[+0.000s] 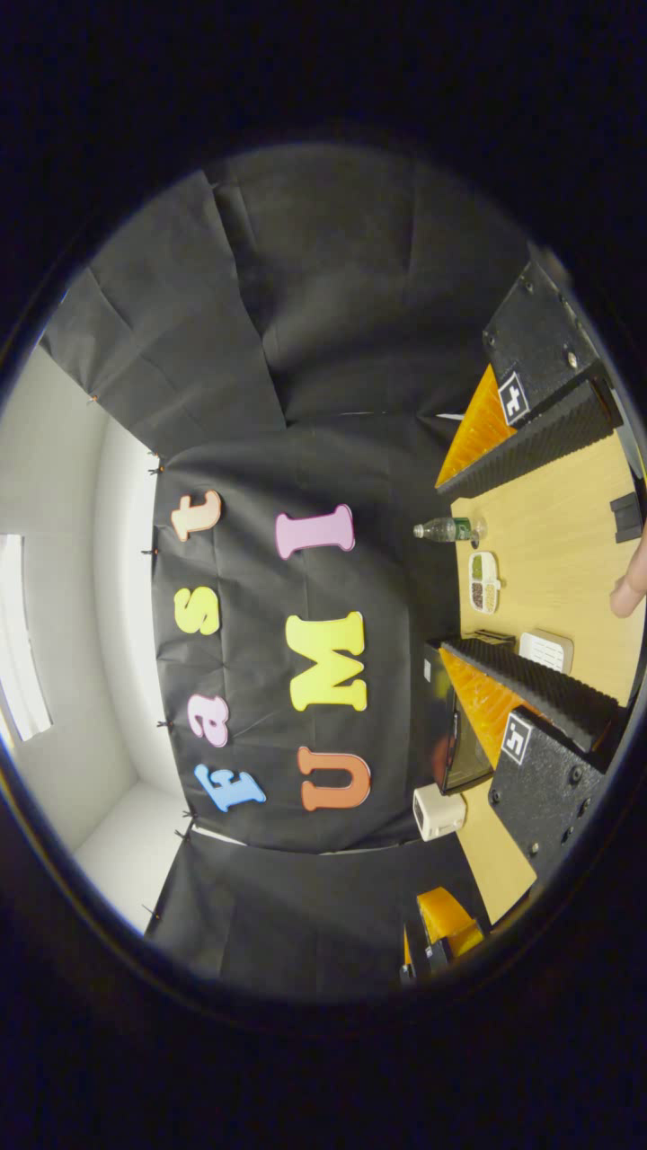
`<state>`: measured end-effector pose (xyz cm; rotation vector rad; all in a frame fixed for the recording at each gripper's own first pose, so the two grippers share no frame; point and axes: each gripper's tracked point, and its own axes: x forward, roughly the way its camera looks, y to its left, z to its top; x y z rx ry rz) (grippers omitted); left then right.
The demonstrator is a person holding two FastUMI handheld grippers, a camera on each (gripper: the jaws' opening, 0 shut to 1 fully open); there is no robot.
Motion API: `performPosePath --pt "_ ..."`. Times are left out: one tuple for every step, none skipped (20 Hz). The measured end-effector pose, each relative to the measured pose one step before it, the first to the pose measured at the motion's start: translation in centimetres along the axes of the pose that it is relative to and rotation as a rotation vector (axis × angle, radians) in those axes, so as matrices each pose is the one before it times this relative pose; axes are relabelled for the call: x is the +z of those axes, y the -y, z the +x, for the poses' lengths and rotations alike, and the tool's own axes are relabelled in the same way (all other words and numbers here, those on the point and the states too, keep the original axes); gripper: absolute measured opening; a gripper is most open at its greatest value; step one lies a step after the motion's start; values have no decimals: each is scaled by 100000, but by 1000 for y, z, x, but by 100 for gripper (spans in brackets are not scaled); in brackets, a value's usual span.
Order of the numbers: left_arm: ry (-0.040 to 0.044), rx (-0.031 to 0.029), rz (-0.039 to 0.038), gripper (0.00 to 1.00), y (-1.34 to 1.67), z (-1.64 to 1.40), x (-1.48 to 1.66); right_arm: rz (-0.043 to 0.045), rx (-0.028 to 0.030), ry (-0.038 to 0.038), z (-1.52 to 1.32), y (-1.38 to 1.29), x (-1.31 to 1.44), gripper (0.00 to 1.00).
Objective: Open the electric oven with the left hand, put the food in, and close the electric oven.
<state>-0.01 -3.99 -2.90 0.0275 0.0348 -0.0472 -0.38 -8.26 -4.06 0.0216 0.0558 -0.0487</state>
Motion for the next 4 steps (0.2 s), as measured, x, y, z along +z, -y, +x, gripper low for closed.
performPosePath --pt "22 478 132 95 -76 99 -45 -214 -10 -185 48 -15 -106 96" --pt "268 401 59 95 -165 62 -94 -93 -76 -177 46 43 -98 96" --pt "233 95 266 95 -6 123 -41 21 149 -5 -34 -65 6 100" --pt "302 445 310 95 -172 83 35 -1 253 -76 60 -67 -87 96"
